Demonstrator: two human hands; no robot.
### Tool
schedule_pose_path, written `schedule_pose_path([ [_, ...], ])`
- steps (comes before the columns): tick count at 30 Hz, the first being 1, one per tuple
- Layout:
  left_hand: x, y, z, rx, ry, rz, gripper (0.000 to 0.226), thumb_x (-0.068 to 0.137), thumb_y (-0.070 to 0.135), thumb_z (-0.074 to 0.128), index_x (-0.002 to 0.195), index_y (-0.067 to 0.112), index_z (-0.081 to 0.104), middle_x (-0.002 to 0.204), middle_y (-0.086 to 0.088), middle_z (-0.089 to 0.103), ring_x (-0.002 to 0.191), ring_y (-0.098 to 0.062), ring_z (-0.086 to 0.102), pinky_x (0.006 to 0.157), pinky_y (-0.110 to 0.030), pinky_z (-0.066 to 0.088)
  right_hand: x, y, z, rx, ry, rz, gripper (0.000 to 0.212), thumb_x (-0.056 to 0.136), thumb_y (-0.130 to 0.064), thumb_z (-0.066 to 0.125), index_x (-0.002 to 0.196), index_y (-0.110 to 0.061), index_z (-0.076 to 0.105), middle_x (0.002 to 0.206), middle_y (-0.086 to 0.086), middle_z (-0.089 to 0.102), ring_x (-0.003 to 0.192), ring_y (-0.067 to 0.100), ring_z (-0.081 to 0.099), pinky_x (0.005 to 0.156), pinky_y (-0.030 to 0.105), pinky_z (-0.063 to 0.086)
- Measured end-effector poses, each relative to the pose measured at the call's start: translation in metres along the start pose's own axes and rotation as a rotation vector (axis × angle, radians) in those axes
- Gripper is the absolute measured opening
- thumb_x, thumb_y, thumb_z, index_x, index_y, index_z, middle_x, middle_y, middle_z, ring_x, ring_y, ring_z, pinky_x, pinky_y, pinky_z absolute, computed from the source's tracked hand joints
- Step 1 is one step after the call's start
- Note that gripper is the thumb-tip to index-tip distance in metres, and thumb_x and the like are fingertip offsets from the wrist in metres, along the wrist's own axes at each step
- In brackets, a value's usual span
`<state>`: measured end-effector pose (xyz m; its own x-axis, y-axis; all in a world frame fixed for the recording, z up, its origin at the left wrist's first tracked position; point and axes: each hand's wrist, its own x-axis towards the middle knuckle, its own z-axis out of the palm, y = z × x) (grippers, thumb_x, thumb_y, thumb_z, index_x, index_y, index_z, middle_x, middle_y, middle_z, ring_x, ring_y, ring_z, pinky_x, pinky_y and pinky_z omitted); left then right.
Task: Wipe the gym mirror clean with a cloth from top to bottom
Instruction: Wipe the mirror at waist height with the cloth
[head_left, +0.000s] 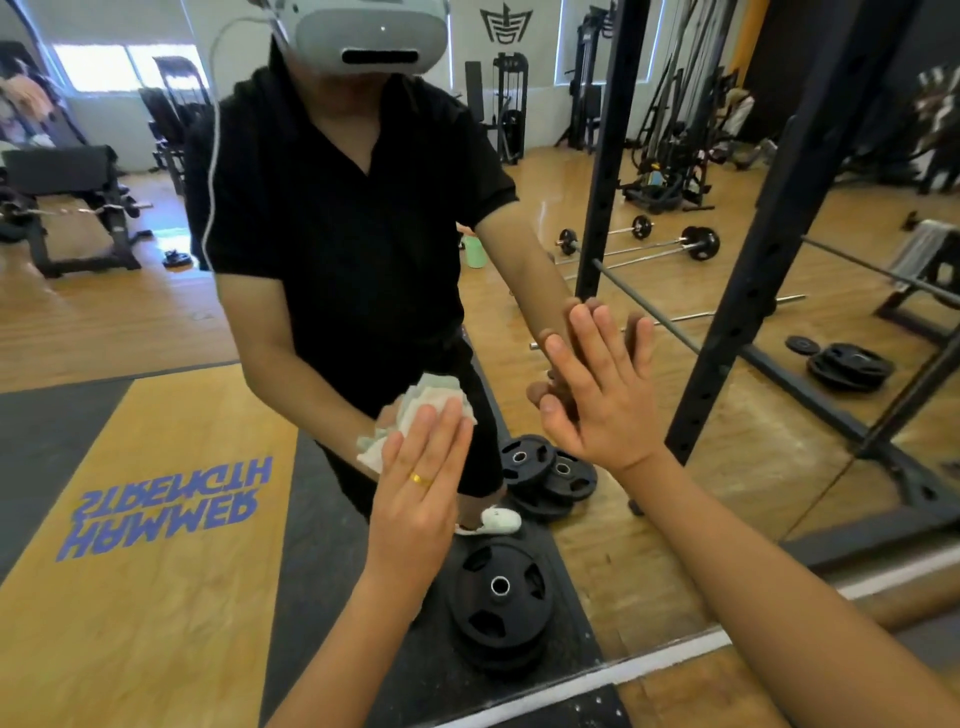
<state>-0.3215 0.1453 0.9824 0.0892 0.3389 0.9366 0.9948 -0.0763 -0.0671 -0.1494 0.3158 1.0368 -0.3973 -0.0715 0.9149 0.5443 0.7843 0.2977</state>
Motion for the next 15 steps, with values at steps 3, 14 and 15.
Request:
schedule_pose_path([
  [3,0.007,-0.003,0.0,-0.013,0.007,-0.001,0.051,0.1,-0.015,0.045,0.148,0.003,0.045,0.161,-0.006,0.037,0.155,-0.023,0.026,0.127,-0.045,0.022,-0.001,0.0,0.002,-0.002,0.012,0.006,0.073,0.099,-0.039,0.043,0.165,-0.022,0.016,0.173,0.005,0.008,0.159,0.024,0.008,0.128,0.053,0.0],
  [14,0.064,0.023,0.007,-0.051,0.123,-0.104,0.037,0.107,-0.008,0.041,0.142,-0.001,0.05,0.15,-0.014,0.048,0.153,-0.022,0.028,0.126,-0.045,0.023,-0.002,0.0,-0.001,0.089,-0.003,0.017,0.07,0.097,-0.035,0.055,0.16,-0.018,0.029,0.173,0.004,0.01,0.159,0.023,0.012,0.127,0.054,0.003],
  [15,0.053,0.024,0.009,-0.032,0.114,-0.114,0.038,0.107,-0.007,0.041,0.143,0.0,0.049,0.152,-0.011,0.047,0.154,-0.022,0.027,0.126,-0.046,0.024,-0.002,0.0,-0.001,0.09,0.0,0.017,0.068,0.097,-0.035,0.056,0.158,-0.018,0.031,0.173,0.004,0.011,0.159,0.023,0.013,0.127,0.054,0.004],
])
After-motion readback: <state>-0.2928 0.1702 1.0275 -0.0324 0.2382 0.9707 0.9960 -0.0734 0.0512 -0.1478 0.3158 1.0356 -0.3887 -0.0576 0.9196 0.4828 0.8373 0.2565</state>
